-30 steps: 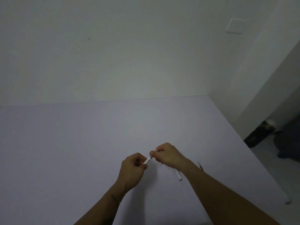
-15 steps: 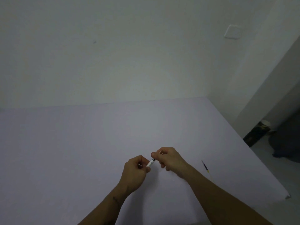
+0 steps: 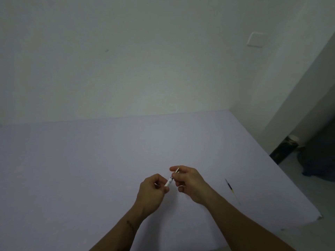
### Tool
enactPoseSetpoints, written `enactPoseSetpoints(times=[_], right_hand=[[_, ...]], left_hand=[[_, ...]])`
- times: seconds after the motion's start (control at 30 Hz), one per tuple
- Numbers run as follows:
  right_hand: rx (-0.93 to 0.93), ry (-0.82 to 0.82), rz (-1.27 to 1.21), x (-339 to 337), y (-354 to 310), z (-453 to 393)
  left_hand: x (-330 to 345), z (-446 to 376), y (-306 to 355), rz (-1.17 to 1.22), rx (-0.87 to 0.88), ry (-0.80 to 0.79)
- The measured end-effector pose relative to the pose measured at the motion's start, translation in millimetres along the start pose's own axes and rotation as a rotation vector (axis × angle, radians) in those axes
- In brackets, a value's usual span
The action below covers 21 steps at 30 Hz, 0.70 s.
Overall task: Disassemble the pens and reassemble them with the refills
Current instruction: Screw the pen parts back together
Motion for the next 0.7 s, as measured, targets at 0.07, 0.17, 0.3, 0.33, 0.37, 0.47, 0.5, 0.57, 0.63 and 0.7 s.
enactPoseSetpoints(times=[0.07, 0.17, 0.3, 0.33, 0.37, 0.47, 0.5, 0.57, 0.63, 0.7], right_hand=[[0.007, -0.010, -0.042, -0.7, -0.2, -0.3], [0.022, 0.039, -0.010, -0.4, -1.1, -2.6], [0.042, -0.031, -0.026, 5.4, -2.4, -3.8], [0.046, -0.066, -0.073, 5.9, -1.2, -4.3], [0.050, -0.084, -0.116, 5.0, -0.6, -5.1], [0.030, -0.039, -0.092, -0.2, -0.2, -7.0], [0.032, -0.018, -0.061, -1.2, 0.6, -8.1], [0.040, 0.015, -0.004, -1.3, 1.7, -9.1], [0.049, 0.018, 0.022, -2.0, 4.9, -9.3], [0.049, -0.030, -0.061, -0.2, 6.4, -8.1]], left_hand=[[-1.1, -0.6, 2.7, 0.001, 0.001, 0.001], [-2.2, 0.0, 6.8, 0.008, 0.011, -0.004], [-4.3, 1.1, 8.2, 0.004, 0.011, 0.002], [-5.3, 0.7, 8.0, 0.006, 0.007, 0.006], [-6.5, 0.3, 7.6, 0.008, 0.003, 0.008], [-6.2, -0.4, 7.0, 0.007, -0.003, -0.001], [-5.0, -0.1, 6.7, 0.004, -0.005, -0.007], [-3.1, 0.7, 5.7, -0.003, -0.009, -0.014], [-2.3, 1.4, 4.3, 0.000, -0.011, -0.015], [-3.3, 1.3, 4.9, 0.002, -0.013, -0.009]])
Point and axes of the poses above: each hand's wrist, its own z-axis away from the middle knuckle, its own x-axis out of the palm, y = z × x, the point moved 7 cm from there along -z, towards the middle knuckle, and after that the axes turned 2 degrees about -y, right-handed, at the moved point
